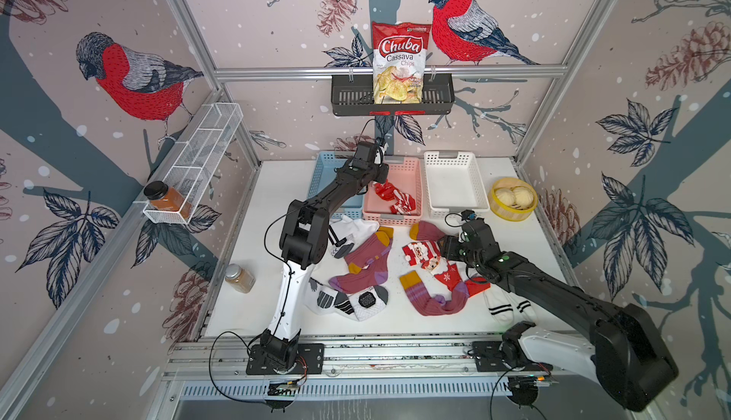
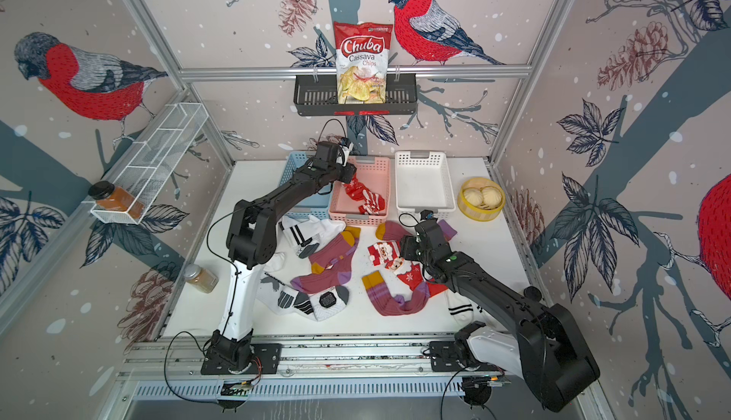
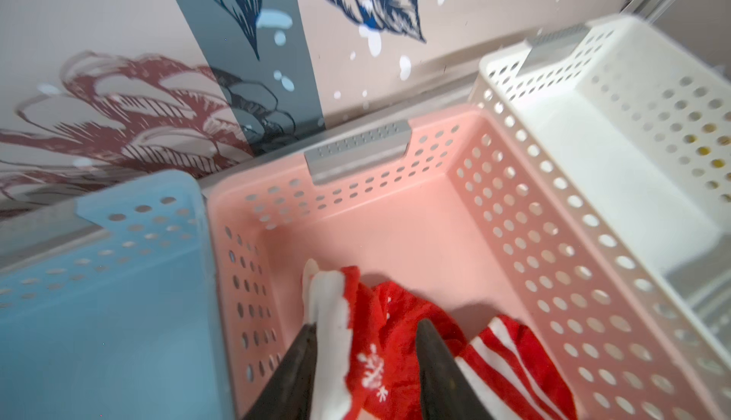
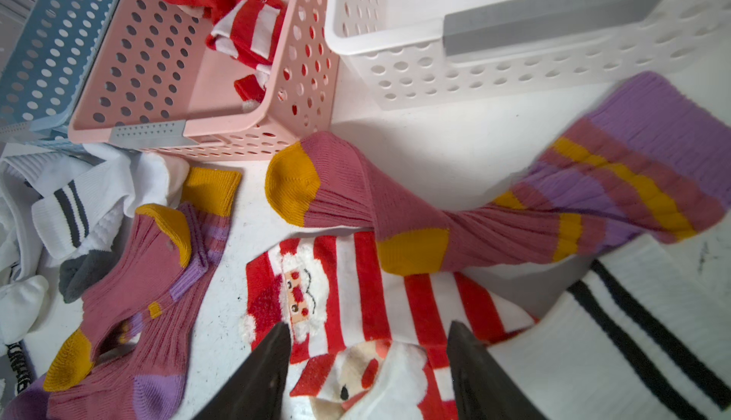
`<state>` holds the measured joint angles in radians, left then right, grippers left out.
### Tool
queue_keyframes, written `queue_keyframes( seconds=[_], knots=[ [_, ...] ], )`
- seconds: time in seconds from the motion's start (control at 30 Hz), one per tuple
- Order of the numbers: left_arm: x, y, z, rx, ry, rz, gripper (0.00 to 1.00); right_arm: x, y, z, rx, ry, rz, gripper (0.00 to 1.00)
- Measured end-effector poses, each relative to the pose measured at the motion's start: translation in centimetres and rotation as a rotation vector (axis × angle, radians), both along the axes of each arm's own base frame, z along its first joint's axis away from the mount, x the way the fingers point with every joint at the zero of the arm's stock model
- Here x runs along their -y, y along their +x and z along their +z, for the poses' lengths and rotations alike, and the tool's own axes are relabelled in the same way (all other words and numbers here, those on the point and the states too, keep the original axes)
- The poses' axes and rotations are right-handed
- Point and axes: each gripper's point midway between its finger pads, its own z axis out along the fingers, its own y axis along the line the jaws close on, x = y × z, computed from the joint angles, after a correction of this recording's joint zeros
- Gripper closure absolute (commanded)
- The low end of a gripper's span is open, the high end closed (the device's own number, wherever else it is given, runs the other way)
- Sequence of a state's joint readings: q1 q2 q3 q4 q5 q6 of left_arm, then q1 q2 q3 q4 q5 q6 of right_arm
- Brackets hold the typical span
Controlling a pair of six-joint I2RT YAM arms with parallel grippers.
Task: Sort the socks into the basket by color
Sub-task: Place the sock in the bin, then pick up the sock at the center of the board.
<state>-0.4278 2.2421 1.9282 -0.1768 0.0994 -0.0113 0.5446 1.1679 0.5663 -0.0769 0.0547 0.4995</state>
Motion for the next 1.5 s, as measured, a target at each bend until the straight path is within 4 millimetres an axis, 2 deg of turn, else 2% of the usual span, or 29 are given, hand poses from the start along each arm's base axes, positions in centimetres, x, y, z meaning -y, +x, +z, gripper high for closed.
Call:
queue_keyframes(
  seconds=[0.1, 0.2, 0.27, 0.4, 0.6, 0.7, 0.8, 0.93, 1.17, 1.23, 1.37, 1.5],
  knots=[
    [-0.9, -1.0, 2.6, 0.040, -0.013, 0.024, 0.57, -0.7, -0.1, -0.3, -0.008, -0.015, 0.017, 0.35],
    [-1.9, -3.0, 3.6, 0.031, -0.031, 0.045, 0.57, -1.4, 0.1, -0.7, -0.013, -0.025, 0.029, 0.35],
    [-3.0, -4.8, 3.7, 0.021, -0.043, 0.070, 0.57, -1.7, 0.2, -0.8, -0.015, -0.030, 0.031, 0.35],
    [-5.0, -9.8, 2.7, -0.007, -0.063, 0.113, 0.56, -2.1, 0.3, -1.6, -0.032, -0.056, 0.037, 0.35],
    [-5.8, -17.0, 1.8, -0.005, -0.110, 0.136, 0.56, -2.5, 0.5, -3.0, -0.062, -0.089, 0.040, 0.37],
    [-6.4, -19.9, 1.4, -0.007, -0.150, 0.148, 0.55, -2.7, 0.5, -3.8, -0.077, -0.112, 0.046, 0.38],
    [-7.7, -21.8, 1.4, 0.001, -0.196, 0.189, 0.54, -3.0, 0.4, -4.5, -0.092, -0.127, 0.055, 0.39],
    [-8.7, -23.6, 1.5, 0.006, -0.241, 0.213, 0.52, -3.3, 0.5, -5.3, -0.105, -0.141, 0.059, 0.40],
    [-8.9, -24.2, 0.9, -0.002, -0.263, 0.212, 0.51, -4.0, 0.8, -6.6, -0.126, -0.171, 0.068, 0.45],
    [-8.5, -24.3, 0.9, -0.003, -0.273, 0.196, 0.50, -4.3, 0.9, -6.9, -0.128, -0.179, 0.072, 0.52],
    [-8.2, -24.6, 1.2, -0.003, -0.286, 0.176, 0.47, -4.5, 1.2, -7.4, -0.136, -0.189, 0.071, 0.74],
    [-8.3, -24.7, 1.4, 0.003, -0.291, 0.174, 0.46, -4.6, 1.4, -7.4, -0.134, -0.190, 0.070, 0.90]
  ],
)
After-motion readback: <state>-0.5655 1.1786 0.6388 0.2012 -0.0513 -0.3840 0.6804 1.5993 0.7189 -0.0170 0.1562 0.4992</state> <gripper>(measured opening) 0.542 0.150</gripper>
